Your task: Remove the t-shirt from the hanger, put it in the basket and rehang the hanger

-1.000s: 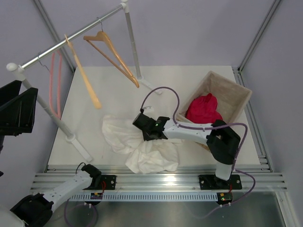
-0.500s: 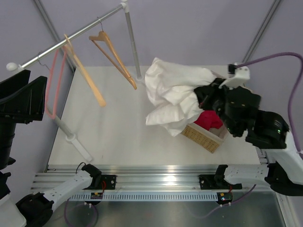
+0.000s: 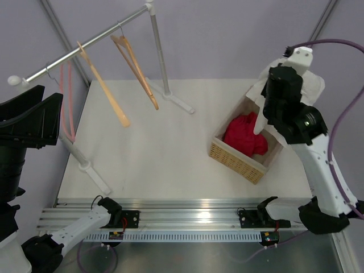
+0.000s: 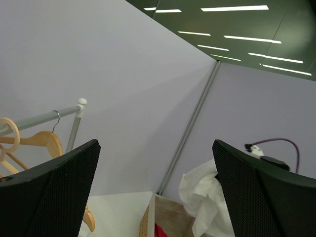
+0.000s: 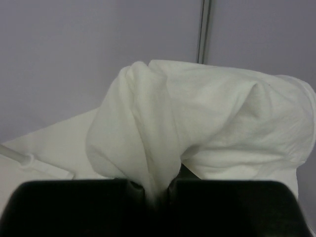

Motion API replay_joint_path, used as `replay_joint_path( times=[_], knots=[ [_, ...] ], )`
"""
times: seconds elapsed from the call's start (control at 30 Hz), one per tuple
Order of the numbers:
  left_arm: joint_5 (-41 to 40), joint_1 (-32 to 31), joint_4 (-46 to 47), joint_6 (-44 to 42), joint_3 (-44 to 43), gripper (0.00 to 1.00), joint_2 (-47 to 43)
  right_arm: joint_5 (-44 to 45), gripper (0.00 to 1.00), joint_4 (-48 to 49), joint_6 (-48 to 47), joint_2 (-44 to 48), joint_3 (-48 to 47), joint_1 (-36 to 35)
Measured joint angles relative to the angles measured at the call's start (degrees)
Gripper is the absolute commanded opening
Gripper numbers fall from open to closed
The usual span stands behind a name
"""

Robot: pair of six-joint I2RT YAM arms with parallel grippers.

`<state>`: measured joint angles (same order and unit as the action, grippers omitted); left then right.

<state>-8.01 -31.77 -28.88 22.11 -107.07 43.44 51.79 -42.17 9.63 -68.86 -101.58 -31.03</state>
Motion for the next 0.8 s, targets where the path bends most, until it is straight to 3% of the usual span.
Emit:
replay_joint_path(
  times=[0.17, 0.33, 0.57, 0.8],
  knots=[
    [-0.1, 0.0, -0.2, 0.0, 0.4, 0.99, -0.5, -5.8, 0.0, -5.3, 5.3, -9.6, 0.8, 3.0],
    [-0.3, 0.0, -0.2, -0.8, 0.4, 0.99, -1.7, -7.3, 0.0, -9.1, 13.6, -9.9, 6.9, 4.7],
    [-0.5, 0.0, -1.1, -1.6, 0.3, 0.99, -2.2, -1.1, 0.0, -22.1, 31.7, -6.8, 17.2, 5.6],
    [-0.4, 0.0, -1.4, -1.7, 0.3, 0.99, -2.2, 5.2, 0.0, -32.6, 44.1, -5.8, 14.5, 5.9]
  ],
)
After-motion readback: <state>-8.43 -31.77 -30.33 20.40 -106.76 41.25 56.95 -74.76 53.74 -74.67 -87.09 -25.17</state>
